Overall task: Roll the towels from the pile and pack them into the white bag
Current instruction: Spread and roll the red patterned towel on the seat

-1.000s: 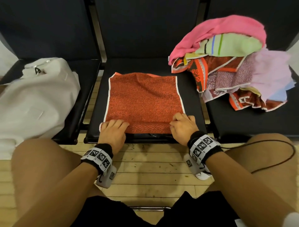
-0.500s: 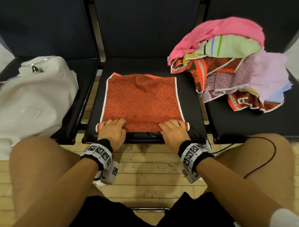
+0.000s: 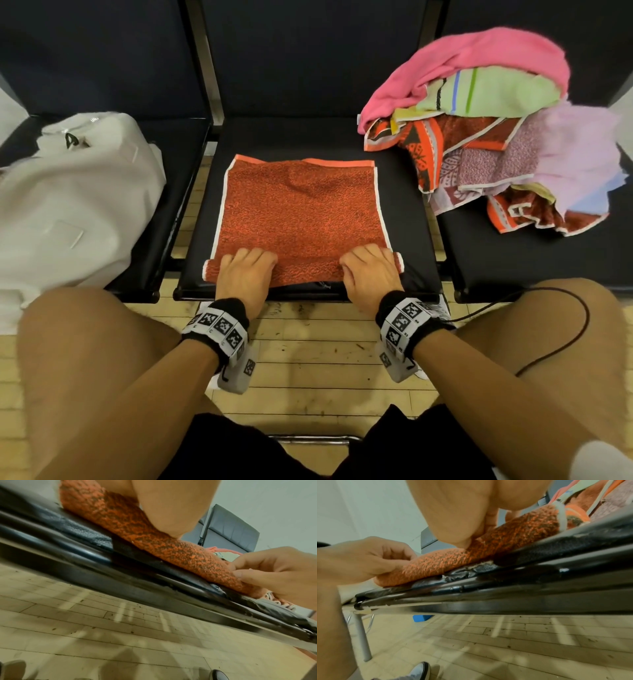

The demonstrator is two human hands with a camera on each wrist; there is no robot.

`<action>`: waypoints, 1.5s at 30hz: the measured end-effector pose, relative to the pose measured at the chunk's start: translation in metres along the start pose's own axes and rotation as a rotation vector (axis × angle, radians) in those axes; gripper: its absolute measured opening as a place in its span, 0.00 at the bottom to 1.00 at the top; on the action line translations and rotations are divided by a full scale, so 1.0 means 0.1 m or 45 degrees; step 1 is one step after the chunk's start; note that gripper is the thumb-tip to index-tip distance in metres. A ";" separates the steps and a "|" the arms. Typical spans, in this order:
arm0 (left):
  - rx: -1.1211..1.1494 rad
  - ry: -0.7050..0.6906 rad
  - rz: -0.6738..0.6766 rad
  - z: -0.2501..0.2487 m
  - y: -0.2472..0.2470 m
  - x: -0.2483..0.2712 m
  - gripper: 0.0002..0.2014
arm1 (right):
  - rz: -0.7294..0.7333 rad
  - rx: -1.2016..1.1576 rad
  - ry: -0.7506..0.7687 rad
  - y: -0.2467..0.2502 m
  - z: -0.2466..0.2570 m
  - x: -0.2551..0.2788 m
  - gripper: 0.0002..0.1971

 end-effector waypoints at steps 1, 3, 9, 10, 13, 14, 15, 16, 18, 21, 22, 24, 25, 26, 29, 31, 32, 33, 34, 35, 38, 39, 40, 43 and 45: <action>0.018 0.000 0.009 0.00 -0.01 0.02 0.05 | 0.001 0.066 0.012 -0.02 0.01 0.01 0.08; 0.058 0.007 0.050 -0.03 -0.02 0.05 0.12 | 0.008 0.143 0.018 -0.04 0.01 0.04 0.10; 0.039 -0.072 0.198 -0.07 -0.10 0.14 0.25 | 0.186 0.174 0.029 -0.07 -0.02 0.10 0.19; 0.034 -0.075 0.179 -0.05 -0.09 0.13 0.25 | 0.208 0.178 0.020 -0.08 -0.02 0.09 0.20; -0.037 -0.034 0.091 -0.03 -0.04 0.07 0.21 | 0.268 0.183 -0.012 -0.05 -0.02 0.03 0.21; -0.054 -0.021 0.080 -0.03 -0.03 0.06 0.21 | 0.294 0.192 -0.010 -0.04 -0.02 0.01 0.21; -0.062 -0.015 0.084 -0.03 -0.04 0.06 0.20 | 0.326 0.200 -0.006 -0.01 -0.01 -0.01 0.20; -0.062 -0.007 0.101 -0.03 -0.04 0.07 0.21 | 0.368 0.202 0.005 0.01 0.00 -0.02 0.18; -0.047 0.015 0.158 -0.03 -0.06 0.09 0.22 | 0.392 0.144 0.015 0.06 0.02 -0.01 0.15; -0.046 0.041 0.135 -0.03 -0.03 0.07 0.19 | 0.251 -0.039 -0.065 0.12 -0.02 0.00 0.16; -0.060 0.049 0.094 -0.04 -0.01 0.05 0.16 | 0.200 -0.056 -0.064 0.11 -0.04 -0.01 0.15; -0.082 0.021 0.006 -0.06 0.02 0.04 0.10 | 0.060 0.041 0.022 0.08 -0.04 -0.01 0.08; -0.086 -0.012 -0.024 -0.06 0.01 0.04 0.09 | 0.010 0.112 0.067 0.08 -0.02 0.00 0.09; -0.080 -0.045 -0.036 -0.07 0.00 0.05 0.09 | -0.004 0.160 0.096 0.07 0.00 0.01 0.13; -0.016 -0.106 -0.078 -0.08 0.00 0.06 0.04 | 0.045 0.144 0.095 0.07 0.05 0.06 0.18; -0.018 -0.087 -0.032 -0.10 0.00 0.09 0.11 | 0.120 0.116 0.097 0.05 0.05 0.12 0.16; -0.036 -0.062 0.045 -0.11 -0.02 0.11 0.16 | 0.137 0.121 0.111 0.03 0.03 0.13 0.16; -0.046 -0.051 0.102 -0.12 -0.05 0.13 0.19 | 0.150 0.130 0.119 0.01 0.02 0.14 0.17; -0.060 -0.045 0.157 -0.13 -0.08 0.15 0.21 | 0.157 0.137 0.121 -0.03 0.00 0.15 0.18; -0.071 -0.038 0.183 -0.13 -0.10 0.16 0.22 | 0.159 0.138 0.122 -0.04 -0.01 0.13 0.18; -0.026 0.009 0.200 -0.10 -0.10 0.12 0.24 | 0.205 0.148 0.110 -0.04 -0.01 0.07 0.19; -0.011 0.016 0.197 -0.09 -0.11 0.12 0.24 | 0.242 0.168 0.115 -0.02 0.00 0.04 0.20; -0.005 0.020 0.197 -0.08 -0.11 0.11 0.24 | 0.292 0.193 0.122 -0.01 0.01 0.03 0.20; -0.003 0.041 0.203 -0.09 -0.09 0.12 0.24 | 0.451 0.206 0.112 0.04 0.01 -0.01 0.15; -0.015 0.057 0.219 -0.08 -0.07 0.12 0.24 | 0.473 0.157 0.076 0.07 -0.01 -0.02 0.12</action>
Point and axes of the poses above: each hand's wrist, its own x-axis away from the middle knuckle, its own y-axis out of the back of the hand, z = x × y, the point moved 5 cm from there along -x, towards the middle knuckle, and after that the axes turned 9 degrees about x, right-handed, at the moved point
